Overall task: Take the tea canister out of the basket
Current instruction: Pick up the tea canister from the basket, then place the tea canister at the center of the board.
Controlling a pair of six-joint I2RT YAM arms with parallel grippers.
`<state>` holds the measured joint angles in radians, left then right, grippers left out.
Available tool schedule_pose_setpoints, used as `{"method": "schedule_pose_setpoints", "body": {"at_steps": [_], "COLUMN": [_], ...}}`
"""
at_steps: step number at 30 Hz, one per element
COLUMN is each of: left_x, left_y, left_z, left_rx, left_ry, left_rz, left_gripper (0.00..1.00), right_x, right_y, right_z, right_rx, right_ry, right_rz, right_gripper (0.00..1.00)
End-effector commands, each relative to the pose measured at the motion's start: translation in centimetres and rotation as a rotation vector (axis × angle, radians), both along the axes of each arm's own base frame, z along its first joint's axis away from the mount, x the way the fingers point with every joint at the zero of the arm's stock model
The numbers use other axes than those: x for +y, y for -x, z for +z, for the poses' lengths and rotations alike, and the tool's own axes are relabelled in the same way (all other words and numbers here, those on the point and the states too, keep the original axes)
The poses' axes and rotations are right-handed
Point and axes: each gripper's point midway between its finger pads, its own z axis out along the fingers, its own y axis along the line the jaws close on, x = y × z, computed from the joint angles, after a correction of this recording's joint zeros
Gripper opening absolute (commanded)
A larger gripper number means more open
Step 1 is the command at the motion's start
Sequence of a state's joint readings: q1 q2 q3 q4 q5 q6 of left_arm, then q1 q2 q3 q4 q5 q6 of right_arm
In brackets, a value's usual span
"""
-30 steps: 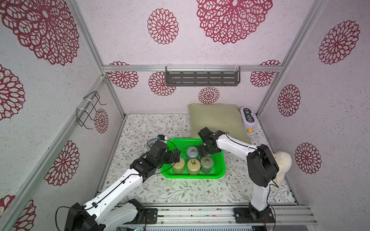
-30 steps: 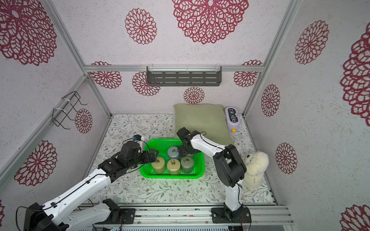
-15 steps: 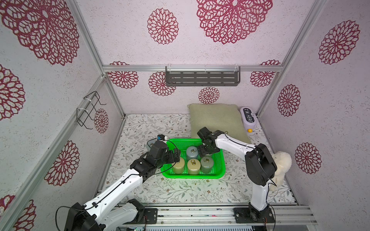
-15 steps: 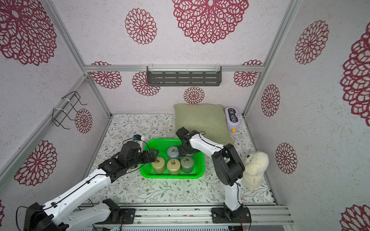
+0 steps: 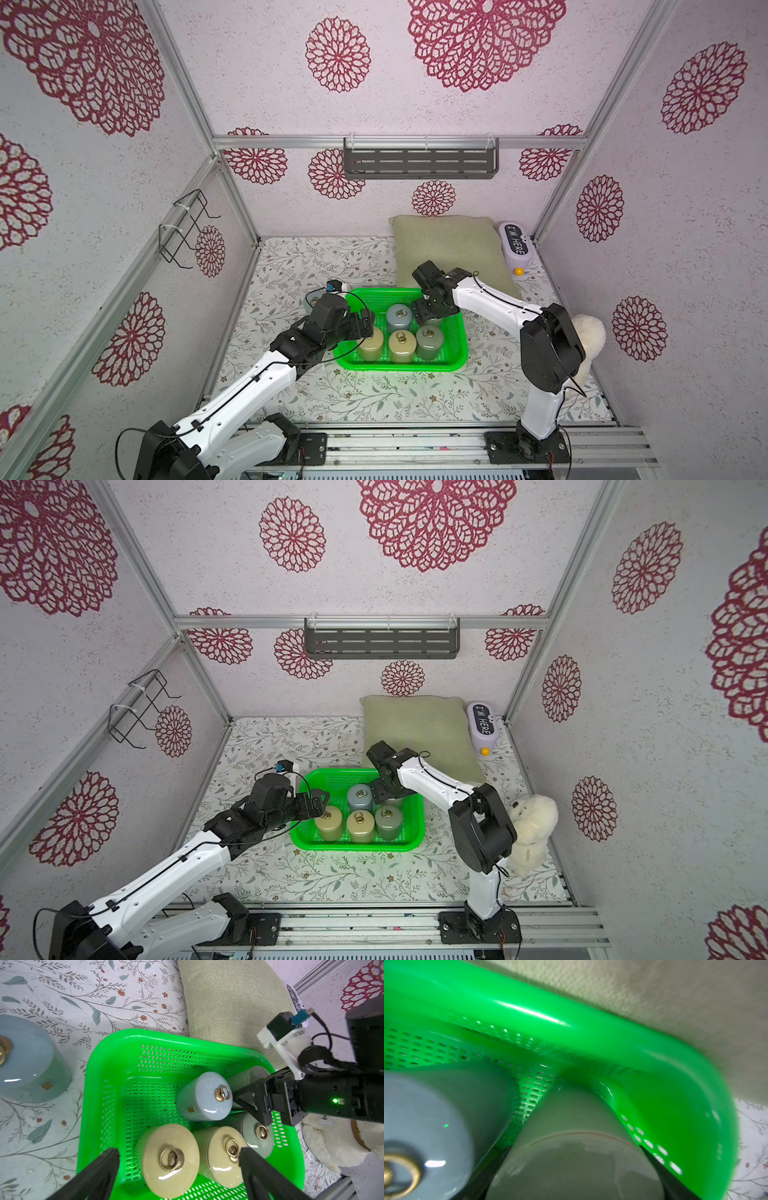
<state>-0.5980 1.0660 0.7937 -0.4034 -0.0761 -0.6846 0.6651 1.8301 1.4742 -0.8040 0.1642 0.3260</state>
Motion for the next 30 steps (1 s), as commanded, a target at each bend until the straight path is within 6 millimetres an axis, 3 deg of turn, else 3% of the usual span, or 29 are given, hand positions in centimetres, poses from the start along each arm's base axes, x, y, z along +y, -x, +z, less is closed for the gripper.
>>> {"method": "schedule_pose_setpoints", "body": {"at_steps": [1,8,18,24,30], "left_x": [-0.4,-0.8,-0.8,-1.1,-1.3], "left_y": [0.1,-0.1,0.4,0.8,1.2], "left_z": [0.4,0.8,1.3,1.4,1.3], "left_rx": [-0.023,-0.03,-0.045,-0.05,-0.049], "left_ry": [0.014,0.028,0.051,0.044,0.037], "left_rz": [-0.014,-0.024,-0.036,-0.05,-0.058], "left_gripper": [0.97,0.97,0.97,0.97,0.97], "right_x": [-0.1,-2.5,-10.6,-14.8,-16.8], "right_y": [-0.8,-0.8,-1.2,-0.8,-0.9], "right_z": [7.2,11.1,13.6,11.7,7.1], "right_rx": [-0.149,-0.214,-0.271,-0.252,-0.169], "right_ry": [-0.083,-0.117,-0.12,-0.097,-0.156], "right_rz": [-0.031,-0.08,-0.26,-0.353,-0.417], "right_gripper": [0.73,0.73,0.73,0.73,0.73]}}
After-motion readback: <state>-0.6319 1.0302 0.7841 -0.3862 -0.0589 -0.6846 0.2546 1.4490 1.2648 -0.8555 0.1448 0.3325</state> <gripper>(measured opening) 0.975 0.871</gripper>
